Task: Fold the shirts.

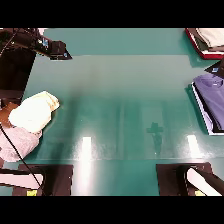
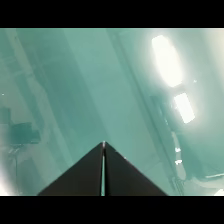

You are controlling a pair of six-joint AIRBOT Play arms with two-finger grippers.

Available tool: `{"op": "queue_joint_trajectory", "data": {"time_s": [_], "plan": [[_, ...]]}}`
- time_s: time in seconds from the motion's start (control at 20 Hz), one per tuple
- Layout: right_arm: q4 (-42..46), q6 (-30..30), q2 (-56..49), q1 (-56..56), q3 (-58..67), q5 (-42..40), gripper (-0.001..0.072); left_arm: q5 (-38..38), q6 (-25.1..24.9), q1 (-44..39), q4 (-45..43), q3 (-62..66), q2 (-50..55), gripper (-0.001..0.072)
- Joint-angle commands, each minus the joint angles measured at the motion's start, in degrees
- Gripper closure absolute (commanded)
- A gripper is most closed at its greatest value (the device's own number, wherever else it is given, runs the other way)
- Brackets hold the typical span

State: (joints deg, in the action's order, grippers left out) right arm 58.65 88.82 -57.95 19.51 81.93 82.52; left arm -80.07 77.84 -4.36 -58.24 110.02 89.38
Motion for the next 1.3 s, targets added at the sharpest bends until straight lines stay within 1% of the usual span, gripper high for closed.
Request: {"op": "queue_joint_trajectory", "data": {"time_s": [0.0,0.7,0.75,0.8,0.85,0.9,0.95,1.0,1.1,1.25], "plan": [[-0.09,0.00,0.07,-0.42,-0.02,-0.04,0.0693,0.20,-0.07,-0.02,0.00,-0.02,-0.04,0.0682],[-0.11,0.00,0.07,-0.42,-0.02,0.42,0.0692,0.83,0.17,-0.02,0.39,-0.02,-0.04,0.0683],[-0.11,0.00,0.07,-0.39,-0.02,0.42,0.0693,-0.52,0.74,0.00,0.28,0.00,-0.07,0.0683],[-0.09,0.00,0.07,-0.39,-0.02,0.39,0.0692,-3.74,3.56,0.22,-1.95,-0.02,-0.39,0.0684],[-0.09,0.00,0.07,-0.39,-0.02,0.35,0.0692,-7.67,5.46,0.22,-6.56,-0.02,-0.85,0.0685],[-0.11,0.00,0.07,-0.39,-0.02,0.37,0.0692,-11.26,5.81,0.02,-14.10,-0.09,-1.95,0.0685],[-0.09,-0.02,0.07,-0.39,-0.02,0.39,0.0692,-12.66,6.49,-0.26,-21.86,-0.76,-3.54,0.0685],[-0.11,-0.35,0.07,-0.39,-0.02,0.39,0.0692,-12.83,7.52,-0.24,-27.61,-2.51,-5.86,0.0685],[-0.09,-0.63,0.07,-0.35,-0.02,0.44,0.0692,-12.61,7.80,-0.24,-34.56,-8.39,-11.30,0.0684],[-0.13,-0.66,0.07,-0.35,-0.02,0.17,0.0693,-8.28,7.69,-0.24,-37.59,-22.05,-18.32,0.0683]]}}
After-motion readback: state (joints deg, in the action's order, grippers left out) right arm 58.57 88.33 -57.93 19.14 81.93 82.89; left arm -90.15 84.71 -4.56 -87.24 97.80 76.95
